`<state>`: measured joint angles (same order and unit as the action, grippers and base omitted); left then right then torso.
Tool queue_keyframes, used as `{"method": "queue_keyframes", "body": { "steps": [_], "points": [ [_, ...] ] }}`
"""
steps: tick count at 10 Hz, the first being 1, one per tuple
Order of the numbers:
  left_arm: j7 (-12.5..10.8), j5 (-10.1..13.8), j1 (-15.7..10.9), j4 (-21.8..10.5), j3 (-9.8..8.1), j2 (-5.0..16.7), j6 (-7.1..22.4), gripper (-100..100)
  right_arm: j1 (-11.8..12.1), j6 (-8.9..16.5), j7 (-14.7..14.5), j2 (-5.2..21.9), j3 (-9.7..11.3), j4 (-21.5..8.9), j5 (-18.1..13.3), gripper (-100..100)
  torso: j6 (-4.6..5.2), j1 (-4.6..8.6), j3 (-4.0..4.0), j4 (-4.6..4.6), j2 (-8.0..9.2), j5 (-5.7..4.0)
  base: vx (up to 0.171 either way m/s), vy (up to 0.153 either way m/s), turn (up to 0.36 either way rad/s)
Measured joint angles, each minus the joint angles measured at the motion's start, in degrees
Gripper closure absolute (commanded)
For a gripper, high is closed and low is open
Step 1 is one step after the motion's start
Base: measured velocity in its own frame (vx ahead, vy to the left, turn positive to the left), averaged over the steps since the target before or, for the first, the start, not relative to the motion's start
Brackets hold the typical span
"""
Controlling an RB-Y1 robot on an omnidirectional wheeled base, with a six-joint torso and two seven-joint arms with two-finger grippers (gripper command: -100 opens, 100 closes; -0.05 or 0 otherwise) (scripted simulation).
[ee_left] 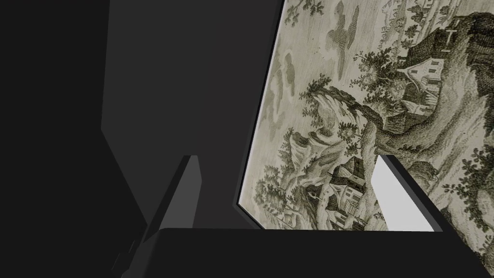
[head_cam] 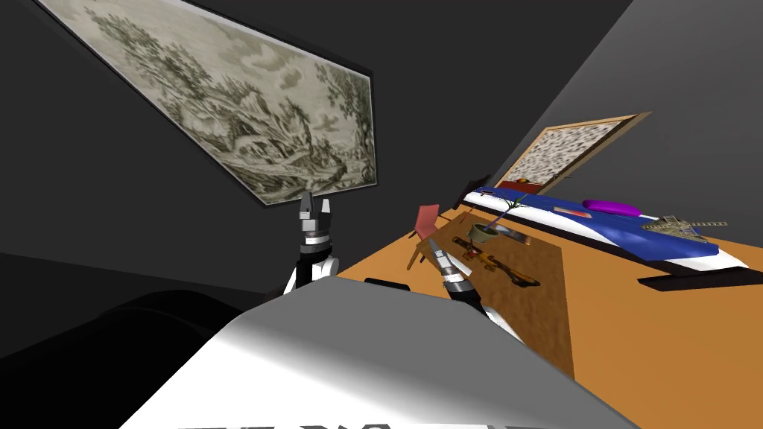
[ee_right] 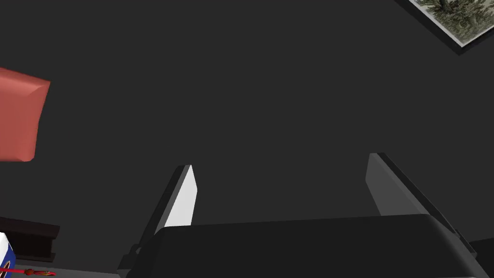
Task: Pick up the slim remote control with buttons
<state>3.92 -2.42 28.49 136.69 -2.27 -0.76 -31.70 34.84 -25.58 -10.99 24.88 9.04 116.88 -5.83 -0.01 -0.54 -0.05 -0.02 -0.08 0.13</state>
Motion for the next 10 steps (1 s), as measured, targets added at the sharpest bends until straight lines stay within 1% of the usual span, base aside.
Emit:
{"method": "queue_keyframes", "body": {
  "steps": [1,2,3,4,5,6,7,8,9,10],
  "points": [
    [0.0,0.0,0.0,0.0,-0.01,0.0,0.0,0,0.03,0.62,-0.2,1.0,0.37,-1.08,-0.11,-100,0.02,0.1,0.0,0.0,0.0,-0.01,0.059,0.097,0.081],
    [0.0,0.0,0.0,0.0,-0.01,0.0,0.0,0,0.33,1.02,-0.82,1.92,1.45,-2.77,-0.62,-100,0.01,0.17,-0.03,-0.01,-0.06,-0.04,0.049,0.067,0.05],
    [0.0,0.0,0.01,0.0,-0.01,0.01,0.0,0,0.68,1.25,-1.0,2.95,1.63,-3.57,-0.64,-100,0.02,0.29,-0.03,-0.01,-0.04,-0.05,0.045,0.076,0.107],
    [0.0,0.0,0.0,0.0,-0.01,0.01,0.0,0,0.9,2.14,-1.02,4.72,2.1,-4.44,-0.74,-100,0.0,0.28,-0.02,-0.01,-0.04,-0.06,0.038,0.06,0.052],
    [0.0,0.0,0.01,0.0,-0.01,0.01,0.0,0,1.42,2.56,-1.33,5.31,2.6,-5.1,-1.0,-100,0.03,0.33,0.0,0.0,0.0,-0.06,0.019,0.021,-0.011],
    [0.0,0.0,0.0,0.0,-0.01,0.01,0.0,0,1.5,2.24,-1.55,5.39,2.77,-5.89,-1.09,-100,0.03,0.45,0.03,0.01,0.06,-0.09,0.044,0.035,0.119],
    [0.0,0.0,0.0,0.0,-0.01,0.01,0.0,0,1.46,2.15,-2.1,6.17,3.71,-7.9,-1.54,-100,0.0,0.44,0.01,0.0,0.01,-0.1,0.094,0.082,0.18],
    [0.0,0.0,0.01,0.0,-0.01,0.01,0.0,0,1.82,2.54,-2.64,7.76,4.73,-9.93,-1.94,-100,0.01,0.31,-0.08,-0.03,-0.14,-0.07,0.084,0.069,0.045],
    [0.0,0.0,0.01,0.0,-0.01,0.01,0.0,0,2.56,2.96,-2.96,8.92,5.16,-10.77,-2.15,-100,0.03,0.31,-0.08,-0.03,-0.14,-0.05,0.094,0.046,0.097],
    [0.0,0.0,0.01,0.0,-0.01,0.01,0.0,0,3.19,3.69,-3.41,10.46,6.05,-11.81,-2.58,-100,0.01,0.38,-0.1,-0.04,-0.18,-0.07,0.07,0.032,0.066]
  ]
}}
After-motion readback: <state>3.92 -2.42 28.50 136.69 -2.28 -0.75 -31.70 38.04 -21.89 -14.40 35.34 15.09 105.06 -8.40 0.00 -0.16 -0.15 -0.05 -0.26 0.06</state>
